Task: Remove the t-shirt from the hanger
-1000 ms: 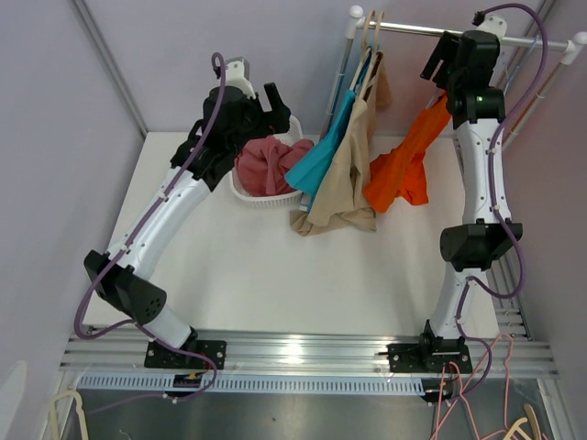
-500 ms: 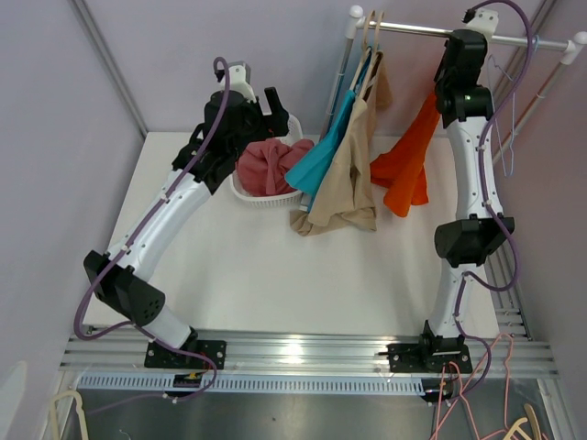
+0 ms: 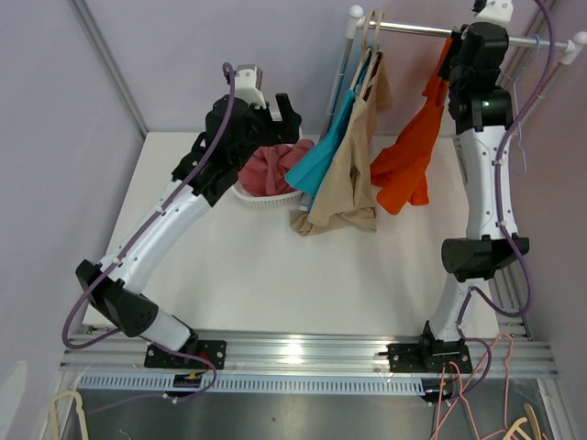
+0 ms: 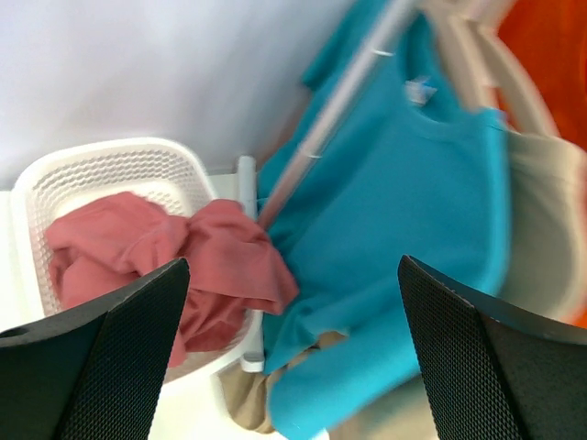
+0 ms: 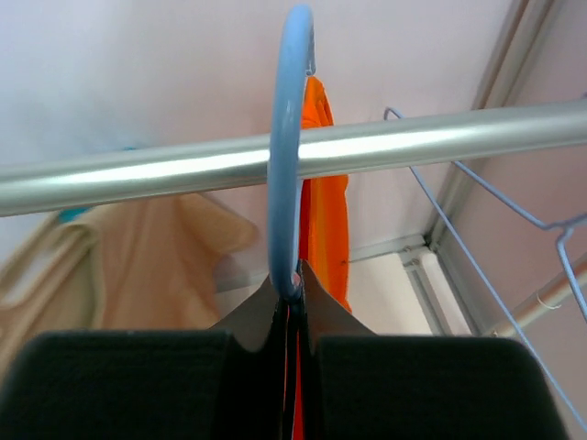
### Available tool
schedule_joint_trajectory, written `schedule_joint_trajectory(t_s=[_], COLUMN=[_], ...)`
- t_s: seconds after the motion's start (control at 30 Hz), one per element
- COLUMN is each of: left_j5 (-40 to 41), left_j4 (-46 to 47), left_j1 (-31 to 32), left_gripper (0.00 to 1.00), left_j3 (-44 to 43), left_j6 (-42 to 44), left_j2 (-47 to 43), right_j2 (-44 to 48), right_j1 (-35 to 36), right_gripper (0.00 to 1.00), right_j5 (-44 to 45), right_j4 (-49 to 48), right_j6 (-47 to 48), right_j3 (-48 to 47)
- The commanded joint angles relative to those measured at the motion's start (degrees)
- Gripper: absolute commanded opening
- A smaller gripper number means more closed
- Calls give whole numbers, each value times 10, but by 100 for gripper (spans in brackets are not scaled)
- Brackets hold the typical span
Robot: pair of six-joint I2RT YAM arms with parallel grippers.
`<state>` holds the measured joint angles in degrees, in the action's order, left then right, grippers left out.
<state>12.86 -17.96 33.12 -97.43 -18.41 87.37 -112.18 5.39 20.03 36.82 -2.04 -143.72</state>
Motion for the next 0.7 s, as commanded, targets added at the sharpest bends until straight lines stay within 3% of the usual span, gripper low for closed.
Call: schedule_joint_trajectory(t_s=[0.0, 0.23, 0.33, 0.43, 0.57, 0.67], left_j5=[-6, -14, -42, -38, -1, 22], left_j4=[57, 200, 274, 375, 587, 622], left_j1=[34, 134, 197, 287, 387, 420], left_gripper=[99, 99, 100, 99, 100, 99], left_j3=[28, 173, 236, 320, 452, 464], left_j6=[45, 106, 140, 206, 268, 263], left_j2=[-52, -137, -156, -168, -152, -97], right_j2=[90, 151, 180, 241, 350, 401], right_j1=[2, 2, 3, 4, 14, 27], right_gripper=[0, 0, 0, 0, 0, 0], right_j5=[-60, -58, -42, -50, -56, -54], right_j4=[-7, 36, 53, 19, -82, -111], right_j6=[-37, -83, -156, -255, -337, -351], right_j3=[9, 64, 109, 225, 414, 474])
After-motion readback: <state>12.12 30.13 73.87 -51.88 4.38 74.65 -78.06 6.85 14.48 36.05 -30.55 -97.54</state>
